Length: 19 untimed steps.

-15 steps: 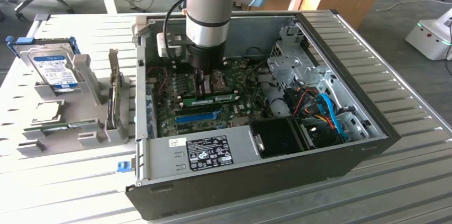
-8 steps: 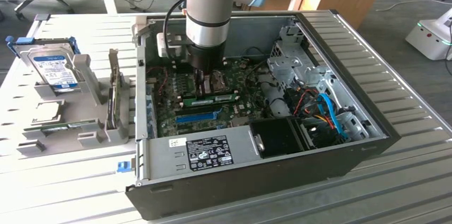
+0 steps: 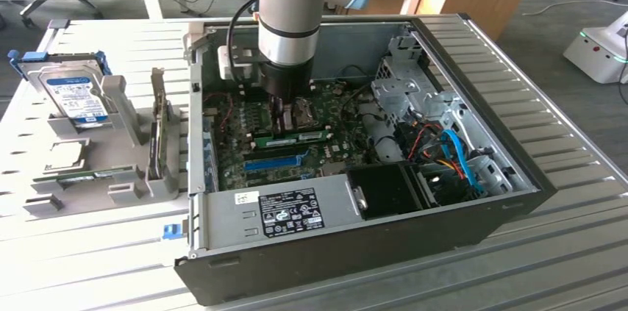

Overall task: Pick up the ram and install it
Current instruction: 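Press down the ram until it locks into place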

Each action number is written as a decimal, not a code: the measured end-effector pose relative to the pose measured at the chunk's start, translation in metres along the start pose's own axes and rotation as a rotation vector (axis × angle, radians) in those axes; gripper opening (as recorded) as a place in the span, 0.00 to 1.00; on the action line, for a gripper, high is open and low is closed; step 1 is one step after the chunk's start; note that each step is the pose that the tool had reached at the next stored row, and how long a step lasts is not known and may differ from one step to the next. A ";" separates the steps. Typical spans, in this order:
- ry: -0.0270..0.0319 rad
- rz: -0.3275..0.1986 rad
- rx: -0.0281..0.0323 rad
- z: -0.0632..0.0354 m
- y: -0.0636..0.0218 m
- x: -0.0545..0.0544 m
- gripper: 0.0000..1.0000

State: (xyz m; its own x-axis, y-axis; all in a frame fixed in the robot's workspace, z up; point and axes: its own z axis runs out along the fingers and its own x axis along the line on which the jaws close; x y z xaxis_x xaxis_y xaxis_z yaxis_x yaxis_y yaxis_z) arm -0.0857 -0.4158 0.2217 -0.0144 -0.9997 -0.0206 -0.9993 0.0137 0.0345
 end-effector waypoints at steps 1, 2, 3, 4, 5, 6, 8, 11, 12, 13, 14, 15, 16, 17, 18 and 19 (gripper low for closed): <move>0.0000 0.000 0.0000 0.0000 0.0000 0.000 0.11; 0.0000 0.000 0.0000 -0.0001 0.0000 0.000 0.11; -0.0005 0.000 0.0002 -0.0005 0.0000 0.000 0.11; -0.0015 0.000 0.0011 -0.0011 -0.0001 0.000 0.11; -0.0013 0.000 0.0011 -0.0021 -0.0002 0.000 0.11; -0.0003 0.000 0.0002 -0.0038 0.0000 0.000 0.11; -0.0002 0.000 0.0001 -0.0072 0.0002 0.000 0.11; 0.0000 0.000 0.0000 -0.0138 0.0004 0.000 0.11; -0.0001 0.000 0.0001 -0.0164 0.0005 0.000 0.11; 0.0000 0.000 0.0000 -0.0192 0.0006 0.000 0.11; -0.0001 0.000 0.0000 -0.0220 0.0007 0.000 0.11; -0.0001 0.000 0.0001 -0.0249 0.0008 -0.001 0.11; 0.0000 0.000 0.0000 -0.0274 0.0009 -0.001 0.11; 0.0000 0.000 0.0000 -0.0302 0.0010 -0.001 0.11; -0.0001 0.000 0.0000 -0.0331 0.0012 -0.001 0.11; -0.0001 0.000 0.0001 -0.0361 0.0012 -0.001 0.11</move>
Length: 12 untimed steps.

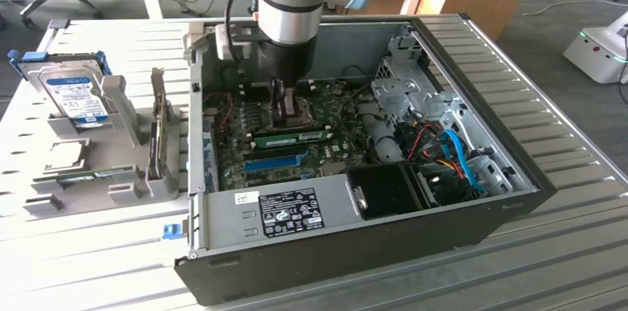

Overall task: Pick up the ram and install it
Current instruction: 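Press down the ram until it locks into place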

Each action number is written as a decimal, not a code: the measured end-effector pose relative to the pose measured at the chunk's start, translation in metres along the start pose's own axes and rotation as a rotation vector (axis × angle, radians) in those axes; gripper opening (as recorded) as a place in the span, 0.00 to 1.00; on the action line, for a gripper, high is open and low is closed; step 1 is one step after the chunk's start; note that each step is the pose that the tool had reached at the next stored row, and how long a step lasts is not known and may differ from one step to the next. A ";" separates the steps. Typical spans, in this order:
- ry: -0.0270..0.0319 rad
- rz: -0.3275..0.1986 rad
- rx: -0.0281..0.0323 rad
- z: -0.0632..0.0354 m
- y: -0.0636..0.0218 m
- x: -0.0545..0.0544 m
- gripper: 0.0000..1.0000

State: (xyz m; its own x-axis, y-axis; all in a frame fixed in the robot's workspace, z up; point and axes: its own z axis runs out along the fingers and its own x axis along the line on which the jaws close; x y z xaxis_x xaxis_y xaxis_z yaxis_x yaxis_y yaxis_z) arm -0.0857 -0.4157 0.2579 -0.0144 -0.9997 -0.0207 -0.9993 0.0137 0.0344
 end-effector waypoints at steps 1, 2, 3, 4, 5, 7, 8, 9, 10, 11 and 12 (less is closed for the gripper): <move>0.0000 0.000 0.0000 -0.0030 0.0001 0.000 0.11; 0.0000 0.000 0.0000 -0.0060 0.0002 0.000 0.11; 0.0001 0.000 0.0000 -0.0091 0.0003 0.000 0.11; -0.0001 0.000 0.0000 -0.0121 0.0004 0.000 0.11; 0.0000 0.000 0.0000 -0.0155 0.0005 0.000 0.11; 0.0000 0.000 0.0000 -0.0208 0.0007 0.000 0.11; 0.0000 0.000 -0.0001 -0.0235 0.0008 0.000 0.11; 0.0000 0.000 -0.0001 -0.0259 0.0009 -0.001 0.11; 0.0000 0.000 0.0000 -0.0284 0.0010 -0.001 0.11; 0.0000 0.000 -0.0001 -0.0309 0.0010 -0.001 0.11; 0.0000 0.000 0.0000 -0.0333 0.0011 -0.001 0.11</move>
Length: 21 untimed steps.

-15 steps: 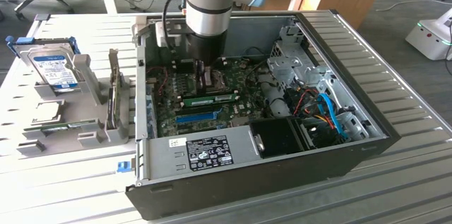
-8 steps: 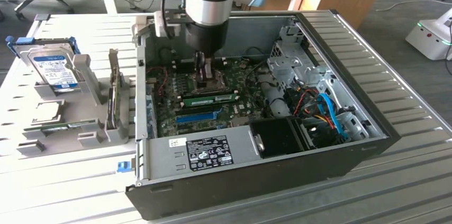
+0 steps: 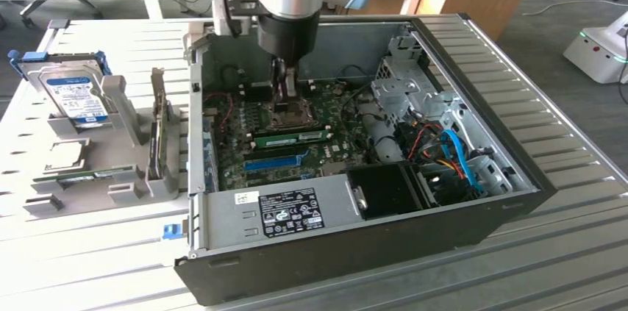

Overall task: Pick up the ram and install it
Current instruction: 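Press down the ram until it locks into place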

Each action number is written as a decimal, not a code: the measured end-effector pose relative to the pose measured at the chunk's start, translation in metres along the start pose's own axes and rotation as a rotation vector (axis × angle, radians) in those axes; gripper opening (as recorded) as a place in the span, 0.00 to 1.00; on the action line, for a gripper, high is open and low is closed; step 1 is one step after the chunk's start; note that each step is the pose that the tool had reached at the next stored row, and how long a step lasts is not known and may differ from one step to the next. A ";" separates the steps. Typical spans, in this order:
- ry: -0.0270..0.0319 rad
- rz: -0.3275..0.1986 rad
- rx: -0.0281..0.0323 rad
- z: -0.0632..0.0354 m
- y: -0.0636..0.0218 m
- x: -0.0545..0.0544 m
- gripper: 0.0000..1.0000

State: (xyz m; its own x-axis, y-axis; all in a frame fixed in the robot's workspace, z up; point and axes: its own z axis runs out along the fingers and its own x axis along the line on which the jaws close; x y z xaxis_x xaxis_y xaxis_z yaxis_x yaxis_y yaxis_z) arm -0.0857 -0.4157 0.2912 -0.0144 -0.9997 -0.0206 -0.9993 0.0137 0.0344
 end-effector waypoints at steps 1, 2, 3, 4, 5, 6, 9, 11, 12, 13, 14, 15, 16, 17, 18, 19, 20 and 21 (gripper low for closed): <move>0.0000 0.000 0.0000 -0.0024 0.0001 0.000 0.11; 0.0000 0.000 0.0000 -0.0049 0.0002 0.000 0.11; 0.0000 0.000 0.0000 -0.0073 0.0003 0.000 0.11; 0.0000 0.000 0.0000 -0.0097 0.0003 0.000 0.11; 0.0000 0.000 0.0000 -0.0121 0.0004 0.000 0.11; -0.0001 0.000 0.0000 -0.0144 0.0005 0.000 0.11; 0.0000 0.000 0.0000 -0.0200 0.0007 0.000 0.11; 0.0000 0.000 0.0000 -0.0240 0.0008 0.000 0.11; 0.0000 0.000 0.0000 -0.0260 0.0009 -0.001 0.11; -0.0001 0.000 0.0000 -0.0281 0.0010 -0.001 0.11; 0.0000 0.000 0.0000 -0.0304 0.0010 -0.001 0.11; 0.0000 0.000 0.0000 -0.0325 0.0011 -0.001 0.11; 0.0000 0.000 0.0000 -0.0345 0.0012 -0.001 0.11; 0.0000 0.000 0.0000 -0.0364 0.0013 -0.001 0.11; 0.0000 0.000 0.0000 -0.0383 0.0013 -0.001 0.11; 0.0000 0.000 0.0000 -0.0402 0.0014 -0.001 0.11; 0.0000 0.000 0.0000 -0.0421 0.0015 -0.001 0.11; 0.0000 0.000 -0.0001 -0.0436 0.0015 -0.001 0.11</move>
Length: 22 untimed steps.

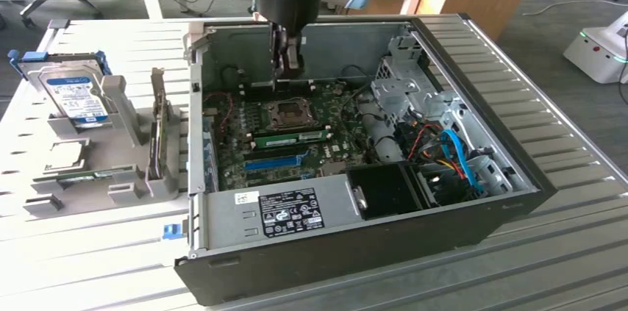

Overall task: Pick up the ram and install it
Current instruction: 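Press down the ram until it locks into place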

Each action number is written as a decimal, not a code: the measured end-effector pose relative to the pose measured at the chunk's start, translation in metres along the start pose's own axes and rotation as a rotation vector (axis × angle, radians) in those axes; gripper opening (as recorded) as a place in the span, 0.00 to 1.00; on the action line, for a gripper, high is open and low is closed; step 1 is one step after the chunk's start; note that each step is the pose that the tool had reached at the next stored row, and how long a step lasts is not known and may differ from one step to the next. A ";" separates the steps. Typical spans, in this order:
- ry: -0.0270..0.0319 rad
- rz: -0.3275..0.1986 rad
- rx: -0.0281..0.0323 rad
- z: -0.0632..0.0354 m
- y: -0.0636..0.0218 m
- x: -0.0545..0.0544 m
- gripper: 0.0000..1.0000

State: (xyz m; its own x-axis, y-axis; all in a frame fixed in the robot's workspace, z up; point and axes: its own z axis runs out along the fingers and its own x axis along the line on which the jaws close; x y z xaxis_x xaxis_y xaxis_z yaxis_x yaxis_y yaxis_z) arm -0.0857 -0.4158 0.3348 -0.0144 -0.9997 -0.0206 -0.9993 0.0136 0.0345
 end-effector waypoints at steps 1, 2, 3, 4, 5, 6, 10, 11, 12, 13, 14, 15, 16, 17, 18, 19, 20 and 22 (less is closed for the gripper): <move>-0.0001 0.000 0.0001 -0.0010 0.0000 0.000 0.11; -0.0002 0.000 0.0001 -0.0011 0.0000 0.000 0.11; -0.0002 0.000 0.0002 -0.0011 0.0000 0.000 0.11; -0.0002 0.000 0.0001 -0.0011 0.0000 0.000 0.11; -0.0002 0.000 0.0001 -0.0011 0.0000 0.000 0.11; -0.0001 0.000 0.0001 -0.0011 0.0000 0.000 0.11; 0.0001 0.000 0.0000 -0.0013 -0.0023 0.000 0.11; 0.0001 0.000 0.0000 -0.0013 -0.0036 0.000 0.11; -0.0001 0.000 0.0000 -0.0013 -0.0048 0.000 0.11; 0.0000 0.000 0.0001 -0.0014 -0.0062 0.000 0.11; 0.0000 0.000 0.0000 -0.0014 -0.0078 0.000 0.11; 0.0000 0.000 0.0000 -0.0015 -0.0094 0.000 0.11; 0.0000 0.000 0.0000 -0.0015 -0.0111 0.000 0.11; 0.0000 0.000 0.0001 -0.0016 -0.0131 0.000 0.11; -0.0001 0.000 0.0000 -0.0017 -0.0154 0.000 0.11; -0.0001 0.000 0.0001 -0.0018 -0.0180 0.000 0.11; -0.0001 0.000 0.0000 -0.0018 -0.0203 0.000 0.11; 0.0000 0.000 0.0001 -0.0020 -0.0248 0.000 0.11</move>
State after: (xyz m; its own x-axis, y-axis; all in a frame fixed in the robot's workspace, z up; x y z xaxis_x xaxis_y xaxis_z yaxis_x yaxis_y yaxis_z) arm -0.0609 -0.4157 0.3360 -0.0143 -0.9997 -0.0206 -0.9993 0.0136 0.0344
